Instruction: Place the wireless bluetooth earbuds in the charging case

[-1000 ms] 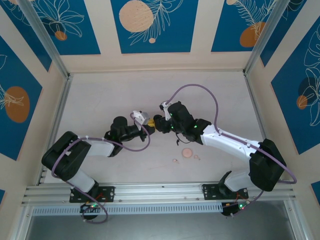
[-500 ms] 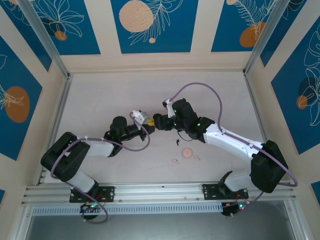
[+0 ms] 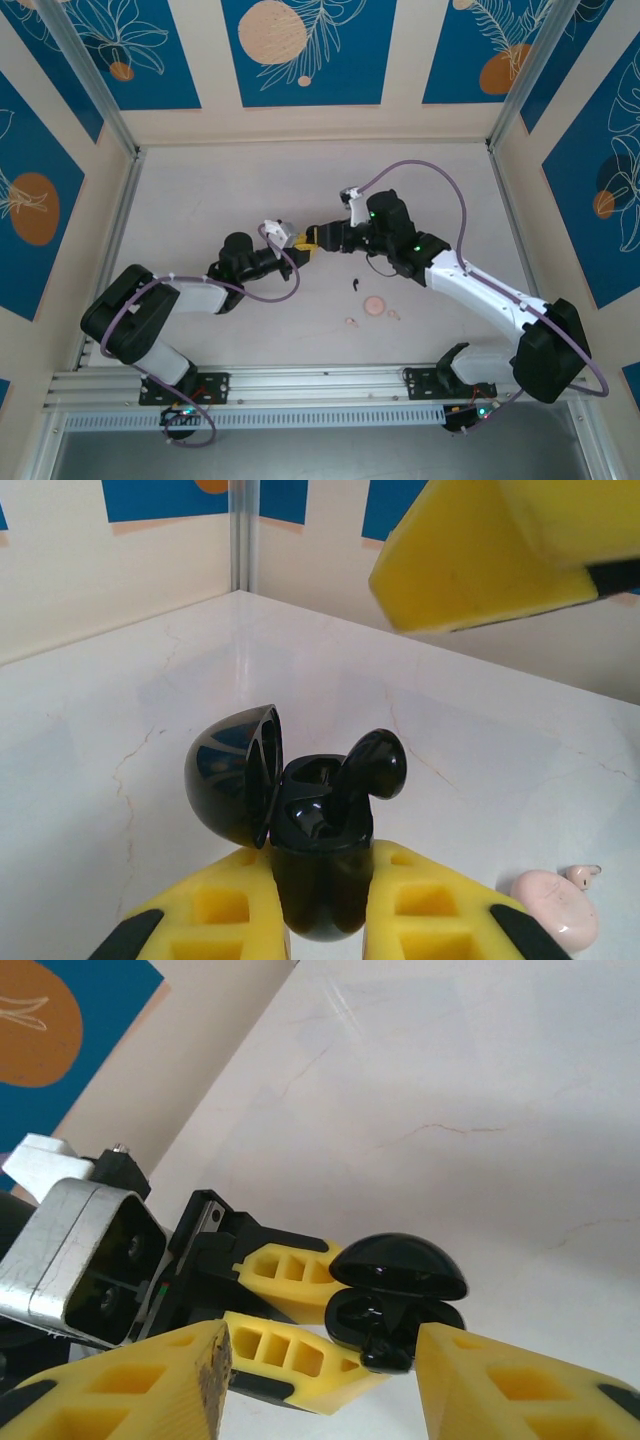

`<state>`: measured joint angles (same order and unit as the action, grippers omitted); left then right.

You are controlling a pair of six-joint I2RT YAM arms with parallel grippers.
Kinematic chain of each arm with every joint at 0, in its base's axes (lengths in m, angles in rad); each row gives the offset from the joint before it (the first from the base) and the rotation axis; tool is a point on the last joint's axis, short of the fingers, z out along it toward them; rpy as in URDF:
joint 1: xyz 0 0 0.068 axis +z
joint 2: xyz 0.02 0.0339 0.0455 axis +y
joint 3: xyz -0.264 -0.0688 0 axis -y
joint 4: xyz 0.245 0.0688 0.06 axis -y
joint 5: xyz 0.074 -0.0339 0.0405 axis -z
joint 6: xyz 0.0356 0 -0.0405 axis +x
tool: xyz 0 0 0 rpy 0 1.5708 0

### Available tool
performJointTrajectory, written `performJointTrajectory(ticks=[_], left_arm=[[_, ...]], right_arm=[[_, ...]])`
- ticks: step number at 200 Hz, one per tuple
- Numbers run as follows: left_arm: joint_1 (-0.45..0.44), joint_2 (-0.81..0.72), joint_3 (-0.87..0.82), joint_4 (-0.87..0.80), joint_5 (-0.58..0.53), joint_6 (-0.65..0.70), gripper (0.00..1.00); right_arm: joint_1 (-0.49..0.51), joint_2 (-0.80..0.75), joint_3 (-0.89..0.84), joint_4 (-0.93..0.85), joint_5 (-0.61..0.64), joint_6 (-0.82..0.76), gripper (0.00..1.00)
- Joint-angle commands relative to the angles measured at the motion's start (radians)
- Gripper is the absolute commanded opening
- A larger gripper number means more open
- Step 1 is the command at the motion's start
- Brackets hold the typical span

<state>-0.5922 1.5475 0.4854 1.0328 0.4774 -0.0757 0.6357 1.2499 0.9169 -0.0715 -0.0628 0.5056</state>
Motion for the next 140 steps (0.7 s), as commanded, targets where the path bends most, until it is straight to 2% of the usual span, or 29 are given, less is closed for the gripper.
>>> performJointTrajectory(ticks=[1, 33, 56, 140], left_arm=[[-0.006, -0.012, 0.018, 0.045, 0.017, 0.011, 0.08], [-0.006, -0.01, 0.018, 0.047, 0.022, 0.011, 0.08], [-0.005, -0.007, 0.018, 0.051, 0.027, 0.009, 0.08], [-0.006, -0.01, 0.016, 0.051, 0.03, 0.007, 0.08]], right_arm=[[-0.07, -0.037, -0.031, 0.022, -0.149, 0.063, 0.47], [-0.152, -0.036, -0.055, 0.036, -0.313, 0.122, 0.36], [-0.175, -0.004, -0.059, 0.036, -0.379, 0.152, 0.33], [-0.182, 0.11, -0.042, 0.079, -0.448, 0.205, 0.29]])
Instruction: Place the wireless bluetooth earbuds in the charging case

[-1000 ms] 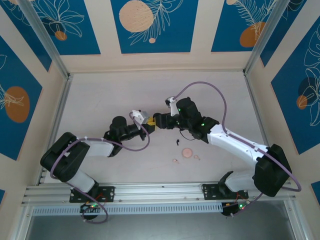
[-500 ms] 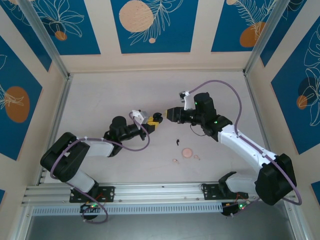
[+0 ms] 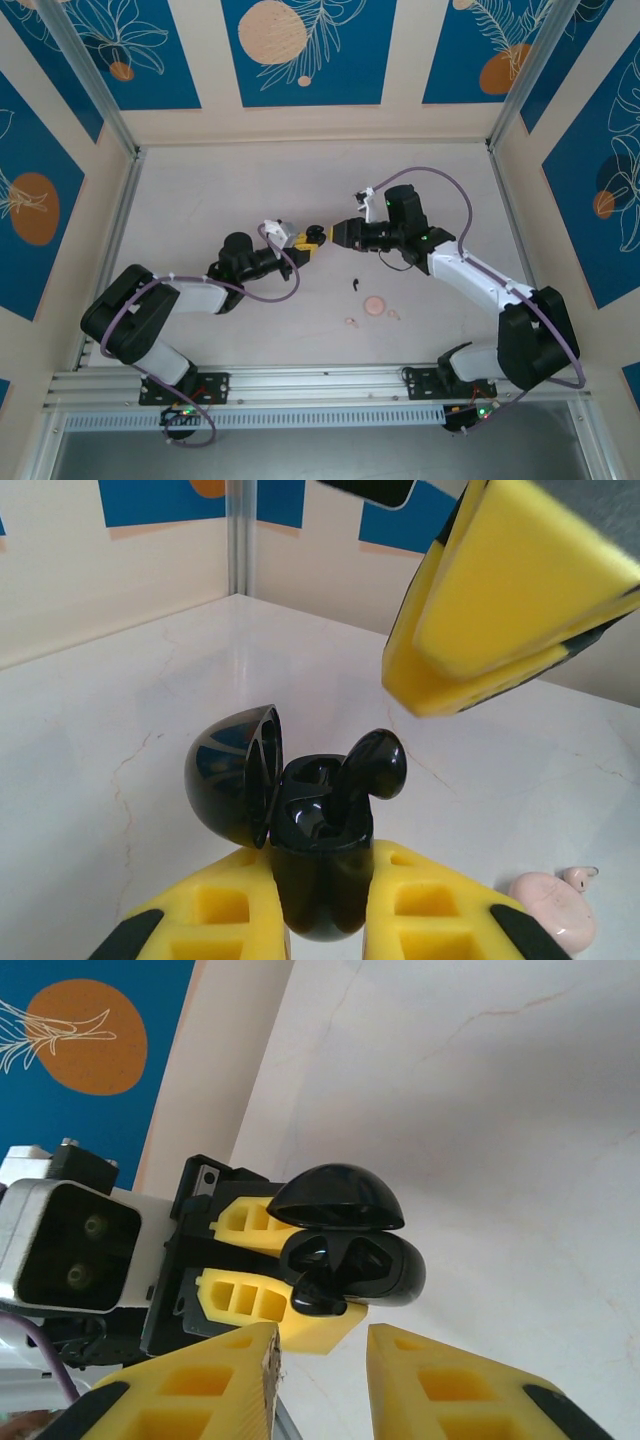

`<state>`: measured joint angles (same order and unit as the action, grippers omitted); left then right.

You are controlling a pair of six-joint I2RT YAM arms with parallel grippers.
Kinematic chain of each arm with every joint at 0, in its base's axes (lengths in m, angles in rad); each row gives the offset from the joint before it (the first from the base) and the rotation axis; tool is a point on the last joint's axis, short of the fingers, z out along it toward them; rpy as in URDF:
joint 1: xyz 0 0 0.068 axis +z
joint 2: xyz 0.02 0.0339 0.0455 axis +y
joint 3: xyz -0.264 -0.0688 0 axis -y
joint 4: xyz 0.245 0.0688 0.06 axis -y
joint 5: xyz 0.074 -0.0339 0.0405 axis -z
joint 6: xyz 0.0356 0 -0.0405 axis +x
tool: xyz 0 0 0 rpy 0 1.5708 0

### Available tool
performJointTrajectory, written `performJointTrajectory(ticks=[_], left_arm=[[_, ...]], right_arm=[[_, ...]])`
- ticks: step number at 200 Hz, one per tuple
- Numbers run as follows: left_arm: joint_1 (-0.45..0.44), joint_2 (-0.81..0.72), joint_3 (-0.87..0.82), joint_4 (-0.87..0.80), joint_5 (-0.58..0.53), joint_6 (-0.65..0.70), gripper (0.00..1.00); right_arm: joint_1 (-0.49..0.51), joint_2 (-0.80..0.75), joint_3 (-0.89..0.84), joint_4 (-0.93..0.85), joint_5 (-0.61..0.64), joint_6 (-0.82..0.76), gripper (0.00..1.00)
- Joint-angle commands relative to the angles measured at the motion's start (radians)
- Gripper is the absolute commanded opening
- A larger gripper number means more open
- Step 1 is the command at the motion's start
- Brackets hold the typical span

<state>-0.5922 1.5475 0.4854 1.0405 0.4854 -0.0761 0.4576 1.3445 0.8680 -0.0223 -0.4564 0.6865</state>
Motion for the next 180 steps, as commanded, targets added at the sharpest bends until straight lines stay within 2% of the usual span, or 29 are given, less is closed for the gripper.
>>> performJointTrajectory(ticks=[1, 180], left_arm=[[-0.006, -0.01, 0.016, 0.044, 0.022, 0.007, 0.08], [-0.006, -0.018, 0.012, 0.042, 0.018, 0.012, 0.08]], right_arm=[[-0.004, 0.017, 0.007, 0.029, -0.056, 0.024, 0.29], [0.015, 0.081, 0.027, 0.067, -0.091, 0.034, 0.21]])
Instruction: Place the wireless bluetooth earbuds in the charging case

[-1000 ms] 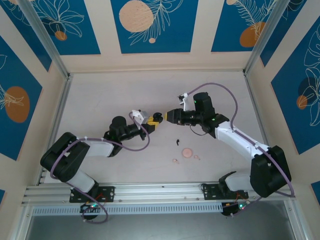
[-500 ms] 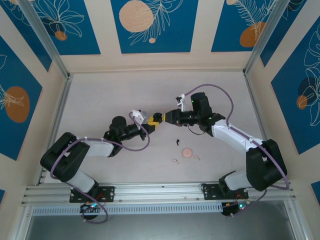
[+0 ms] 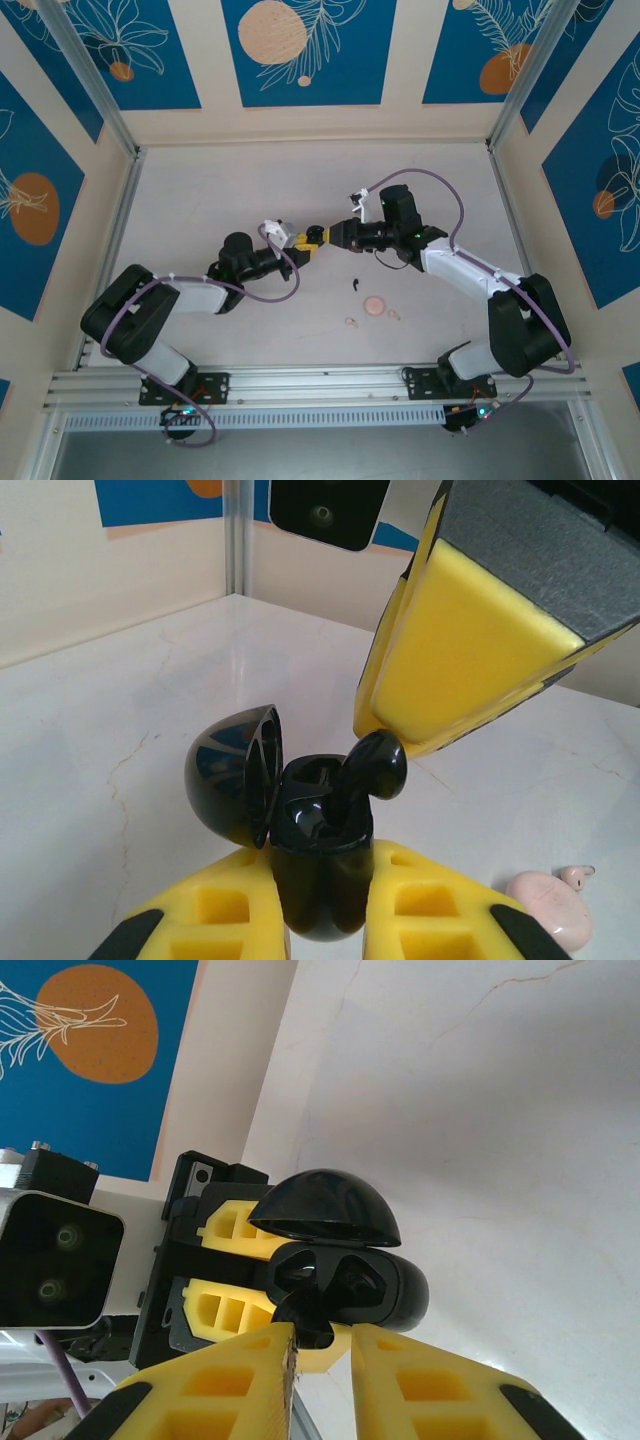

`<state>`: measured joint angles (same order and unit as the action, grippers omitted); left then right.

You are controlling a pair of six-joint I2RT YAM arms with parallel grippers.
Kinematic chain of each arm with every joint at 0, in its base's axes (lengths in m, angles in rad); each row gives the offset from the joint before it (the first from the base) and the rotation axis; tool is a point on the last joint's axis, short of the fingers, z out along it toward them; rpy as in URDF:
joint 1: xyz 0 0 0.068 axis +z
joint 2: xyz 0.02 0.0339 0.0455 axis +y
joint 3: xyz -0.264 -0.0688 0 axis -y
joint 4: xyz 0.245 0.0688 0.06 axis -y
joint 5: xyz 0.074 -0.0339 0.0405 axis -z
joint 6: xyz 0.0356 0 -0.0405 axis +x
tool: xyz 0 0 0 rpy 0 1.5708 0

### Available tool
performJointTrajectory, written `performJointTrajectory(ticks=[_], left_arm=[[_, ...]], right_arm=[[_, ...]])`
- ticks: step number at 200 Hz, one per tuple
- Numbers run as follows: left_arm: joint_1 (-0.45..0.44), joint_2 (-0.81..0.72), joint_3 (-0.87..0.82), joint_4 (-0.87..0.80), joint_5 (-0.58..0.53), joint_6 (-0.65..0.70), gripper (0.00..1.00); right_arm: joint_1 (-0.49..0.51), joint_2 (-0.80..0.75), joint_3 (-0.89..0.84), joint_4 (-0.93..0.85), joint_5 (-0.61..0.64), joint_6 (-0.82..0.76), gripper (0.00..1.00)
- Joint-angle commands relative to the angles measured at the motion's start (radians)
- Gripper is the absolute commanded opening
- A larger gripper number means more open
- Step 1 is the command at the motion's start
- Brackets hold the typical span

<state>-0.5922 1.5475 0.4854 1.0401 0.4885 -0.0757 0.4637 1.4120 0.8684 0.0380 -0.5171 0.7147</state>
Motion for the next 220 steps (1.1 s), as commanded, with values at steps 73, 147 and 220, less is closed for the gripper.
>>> performJointTrajectory(ticks=[73, 147, 220], left_arm=[[-0.006, -0.02, 0.013, 0.041, 0.015, 0.013, 0.08], [-0.005, -0.025, 0.015, 0.036, 0.017, 0.017, 0.08], [-0.006, -0.027, 0.018, 0.031, 0.018, 0.02, 0.08]], right_arm=[[0.021, 0.027, 0.035, 0.013, -0.036, 0.006, 0.17], [0.03, 0.047, 0.056, 0.023, -0.039, 0.008, 0.16], [0.039, 0.063, 0.066, 0.04, -0.04, 0.015, 0.15]])
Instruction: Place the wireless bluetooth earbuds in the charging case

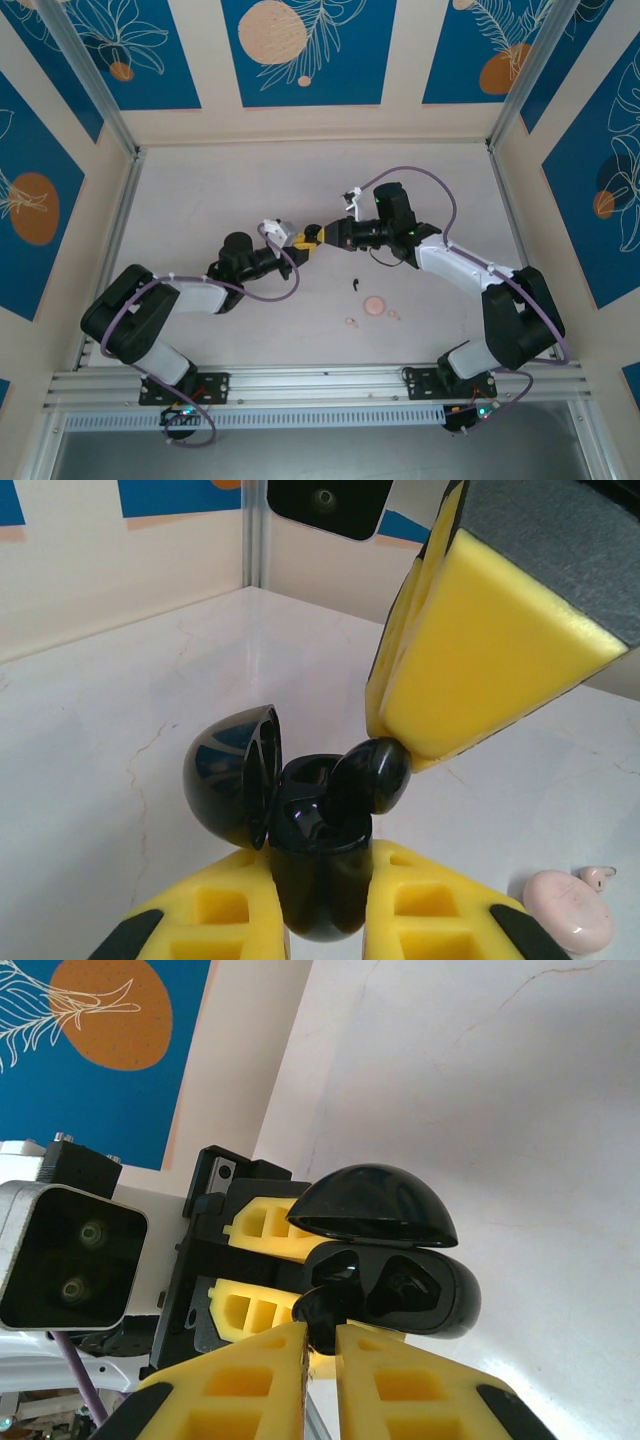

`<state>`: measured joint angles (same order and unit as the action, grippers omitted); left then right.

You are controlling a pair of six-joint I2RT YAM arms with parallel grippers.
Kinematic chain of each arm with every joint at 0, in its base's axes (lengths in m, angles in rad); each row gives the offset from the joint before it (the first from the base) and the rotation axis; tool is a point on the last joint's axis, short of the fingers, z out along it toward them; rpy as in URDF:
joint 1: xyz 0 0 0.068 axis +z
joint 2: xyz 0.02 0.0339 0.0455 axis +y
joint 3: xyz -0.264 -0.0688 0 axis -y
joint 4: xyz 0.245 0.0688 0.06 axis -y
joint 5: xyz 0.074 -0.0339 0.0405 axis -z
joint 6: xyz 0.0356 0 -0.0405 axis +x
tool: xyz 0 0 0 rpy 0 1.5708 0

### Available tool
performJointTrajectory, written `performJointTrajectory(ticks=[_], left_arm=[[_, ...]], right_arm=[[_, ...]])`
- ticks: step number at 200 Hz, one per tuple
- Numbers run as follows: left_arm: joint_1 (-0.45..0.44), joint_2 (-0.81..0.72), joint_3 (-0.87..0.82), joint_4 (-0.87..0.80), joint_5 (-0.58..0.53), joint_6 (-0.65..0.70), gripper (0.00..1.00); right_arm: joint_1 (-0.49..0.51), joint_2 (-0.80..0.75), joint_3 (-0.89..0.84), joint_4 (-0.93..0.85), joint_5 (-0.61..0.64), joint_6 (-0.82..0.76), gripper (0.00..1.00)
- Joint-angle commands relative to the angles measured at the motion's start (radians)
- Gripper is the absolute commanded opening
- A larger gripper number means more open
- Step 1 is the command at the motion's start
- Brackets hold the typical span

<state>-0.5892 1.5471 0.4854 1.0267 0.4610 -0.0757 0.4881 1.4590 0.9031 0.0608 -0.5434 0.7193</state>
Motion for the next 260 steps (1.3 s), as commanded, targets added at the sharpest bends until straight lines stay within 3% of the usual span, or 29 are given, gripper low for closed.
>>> performJointTrajectory(ticks=[1, 178, 219, 260], left_arm=[[-0.009, -0.027, 0.018, 0.044, 0.046, 0.02, 0.08], [-0.008, -0.052, 0.002, 0.026, 0.052, 0.039, 0.08], [-0.01, -0.071, -0.035, 0.024, 0.047, 0.054, 0.07], [-0.011, -0.116, -0.09, 0.008, 0.05, 0.085, 0.07]], right_arm=[[0.015, 0.016, 0.031, 0.017, -0.013, 0.011, 0.15], [0.024, -0.021, 0.04, 0.007, 0.011, -0.01, 0.17], [0.004, -0.125, 0.042, -0.148, 0.034, -0.077, 0.21], [-0.033, -0.2, 0.072, -0.425, 0.093, -0.156, 0.23]])
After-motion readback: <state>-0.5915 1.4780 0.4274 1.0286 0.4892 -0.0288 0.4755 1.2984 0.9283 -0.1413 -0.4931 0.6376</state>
